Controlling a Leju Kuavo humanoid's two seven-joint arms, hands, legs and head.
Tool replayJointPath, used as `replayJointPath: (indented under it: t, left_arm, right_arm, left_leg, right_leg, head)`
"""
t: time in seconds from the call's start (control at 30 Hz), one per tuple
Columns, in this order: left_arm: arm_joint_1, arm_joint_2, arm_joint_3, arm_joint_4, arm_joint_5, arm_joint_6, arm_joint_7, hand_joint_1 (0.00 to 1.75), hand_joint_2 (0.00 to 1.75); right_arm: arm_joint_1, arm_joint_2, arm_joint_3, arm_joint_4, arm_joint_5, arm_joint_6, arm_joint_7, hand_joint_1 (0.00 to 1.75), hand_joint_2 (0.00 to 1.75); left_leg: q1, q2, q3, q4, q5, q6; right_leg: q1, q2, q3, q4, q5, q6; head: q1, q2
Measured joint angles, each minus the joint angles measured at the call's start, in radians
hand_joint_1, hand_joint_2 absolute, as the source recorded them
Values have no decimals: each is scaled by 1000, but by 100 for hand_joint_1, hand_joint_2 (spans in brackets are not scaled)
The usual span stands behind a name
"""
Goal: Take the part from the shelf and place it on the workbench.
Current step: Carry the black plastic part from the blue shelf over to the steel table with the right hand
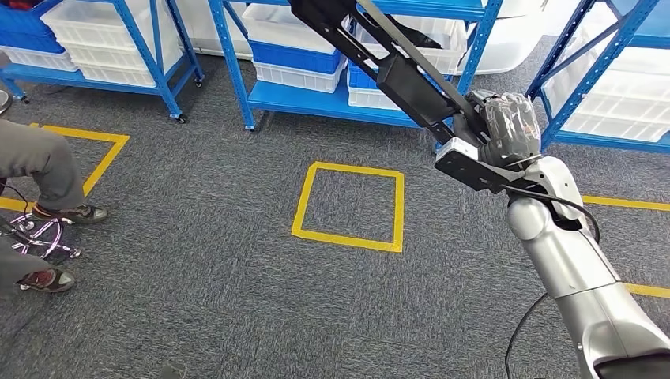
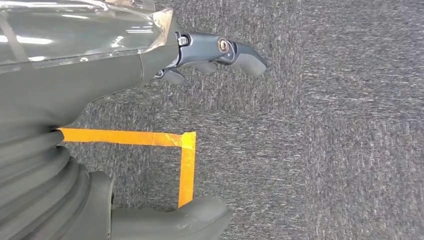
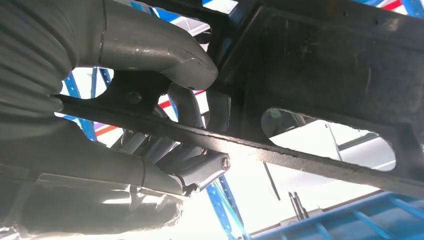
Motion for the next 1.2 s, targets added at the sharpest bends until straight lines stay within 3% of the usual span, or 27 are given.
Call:
replayJointPath:
  t: [0.03, 0.1, 0.13, 0.2, 0.27, 0.3, 0.33, 0.37, 0.43, 0.47, 0.5, 0.53, 0.6, 0.63, 0.7, 0.77, 0.8, 0.83, 0.87, 0.97, 1.0, 1.07, 1.2]
  left_arm:
    - [0, 2, 0, 0, -1, 0, 0, 0, 175]
    - [0, 3, 0, 0, -2, -1, -1, 0, 175]
    - [-1, 4, 0, 0, -2, -1, -1, 0, 175]
    - [-1, 3, 0, 0, 0, 0, -1, 0, 175]
    - [-1, 4, 1, 0, 5, 2, -1, 0, 175]
    - [0, 3, 1, 0, 7, 3, -2, 0, 175]
    - [0, 2, 1, 0, 9, 4, -2, 0, 175]
    - [1, 1, 1, 0, 10, 5, -3, 0, 175]
    - [3, 0, 1, 0, 12, 6, -6, 0, 175]
    - [3, 1, 1, 0, 13, 7, -7, 0, 175]
    - [4, 2, 1, 0, 13, 7, -8, 0, 175]
    - [5, 3, 1, 0, 13, 7, -9, 0, 175]
    - [8, 3, 0, 1, 13, 7, -10, 0, 175]
    - [9, 3, 0, 1, 13, 7, -10, 0, 175]
    - [12, 4, 0, 1, 13, 8, -13, 0, 175]
    - [13, 5, 0, 1, 13, 11, -19, 0, 175]
    - [14, 5, 0, 1, 13, 12, -22, 0, 175]
    - [15, 5, 0, 1, 14, 13, -25, 0, 175]
    - [16, 5, 0, 1, 14, 14, -27, 0, 175]
    - [17, 6, 0, 1, 15, 21, -33, 0, 175]
    - [18, 6, 0, 1, 14, 23, -35, 0, 175]
    - [19, 6, 0, 1, 11, 24, -39, 0, 175]
    - [20, 4, 0, 1, 9, 24, -41, 0, 175]
  right_arm:
    - [2, 0, 1, -1, 0, -1, 1, 175, 175]
    - [6, 1, 3, -2, 5, -5, 4, 175, 175]
    - [9, 2, 4, -2, 10, -8, 8, 175, 175]
    - [12, 5, 8, -2, 20, -11, 16, 175, 175]
    - [16, 8, 13, -2, 23, -12, 22, 175, 175]
    - [18, 10, 15, -2, 23, -11, 23, 175, 175]
    - [19, 12, 17, -2, 21, -10, 22, 175, 175]
    - [20, 14, 18, -2, 19, -7, 20, 175, 175]
    - [19, 20, 20, -2, 17, -1, 17, 175, 175]
    - [19, 24, 22, -2, 17, 2, 16, 175, 175]
    - [19, 28, 24, -2, 17, 5, 15, 175, 175]
    - [20, 32, 28, -2, 18, 7, 15, 175, 175]
    - [22, 42, 36, 0, 18, 10, 15, 175, 175]
    - [23, 47, 40, 0, 16, 12, 14, 175, 175]
    - [25, 57, 45, 1, 6, 19, 15, 175, 175]
    - [29, 64, 49, 1, 4, 23, 16, 175, 175]
    - [32, 67, 51, 1, 10, 23, 17, 175, 175]
    - [36, 68, 53, 1, 18, 23, 18, 175, 175]
    - [40, 69, 55, 1, 28, 22, 18, 175, 175]
    - [42, 69, 60, -2, 48, 21, 20, 175, 175]
    - [42, 70, 61, -3, 50, 21, 21, 175, 175]
    - [41, 71, 62, -6, 53, 21, 23, 175, 175]
    - [41, 72, 65, -12, 60, 21, 23, 175, 175]
  left_leg:
    - [-4, 1, 7, -17, -4, 6]
    - [-6, 3, 0, -30, 15, 19]
    - [-4, 6, -5, -38, 29, 27]
    - [0, 11, -23, -49, 58, 38]
    - [0, 12, -53, -50, 82, 40]
    - [0, 12, -68, -49, 93, 39]
    - [1, 13, -84, -49, 105, 36]
    - [3, 13, -99, -48, 116, 31]
    - [6, 13, -126, -44, 137, 18]
    - [6, 13, -134, -42, 147, 11]
    - [4, 13, -140, -40, 155, 3]
    - [2, 13, -143, -40, 163, -2]
    - [4, 13, -147, -40, 173, -10]
    - [8, 12, -154, -31, 161, -14]
    - [13, 10, -180, 40, 86, -22]
    - [13, 6, -219, 172, -9, -26]
    - [13, 5, -230, 227, -32, -28]
    - [14, 5, -226, 253, -37, -28]
    - [14, 5, -203, 240, -27, -27]
    - [12, 3, -65, 55, 19, -16]
    - [10, 2, -36, 11, 25, -11]
    - [5, 1, -24, -14, 28, -3]
    - [-4, 1, -31, -25, 38, 2]
  right_leg:
    - [0, -1, -2, -2, 8, 7]
    - [-1, -3, -5, -6, 19, 21]
    - [-1, -2, -14, 3, 9, 23]
    - [-2, -2, -47, 80, -57, 17]
    - [-8, -1, -86, 211, -136, 15]
    - [-11, -1, -93, 260, -154, 21]
    - [-15, -2, -83, 278, -154, 31]
    - [-20, -2, -53, 256, -140, 43]
    - [-26, -2, 53, 128, -119, 61]
    - [-23, 0, 99, 65, -120, 60]
    - [-20, 1, 124, 21, -127, 55]
    - [-16, 3, 134, 1, -135, 47]
    - [-18, 5, 119, 2, -127, 28]
    - [-20, 4, 115, 3, -120, 16]
    - [-22, 2, 102, 2, -104, -8]
    - [-17, 2, 85, 3, -87, -19]
    - [-15, 2, 76, 4, -80, -18]
    - [-14, 2, 68, 4, -74, -17]
    - [-14, 2, 61, 5, -69, -14]
    - [-12, 2, 53, 5, -59, -3]
    - [-10, 2, 52, 5, -56, 2]
    - [-4, 1, 49, 5, -51, 11]
    - [5, -1, 44, -3, -42, 9]
  head:
    - [0, 0]
    - [-1, 0]
    - [0, 0]
    - [3, 0]
    - [5, 0]
    - [5, 0]
    - [5, 0]
    - [5, 0]
    - [6, 0]
    - [5, 0]
    - [4, 0]
    - [3, 0]
    - [0, 0]
    - [-2, 0]
    - [-4, 0]
    - [-5, 0]
    - [-5, 0]
    - [-5, 0]
    - [-5, 0]
    - [-5, 0]
    - [-4, 0]
    - [-3, 0]
    - [-1, 0]
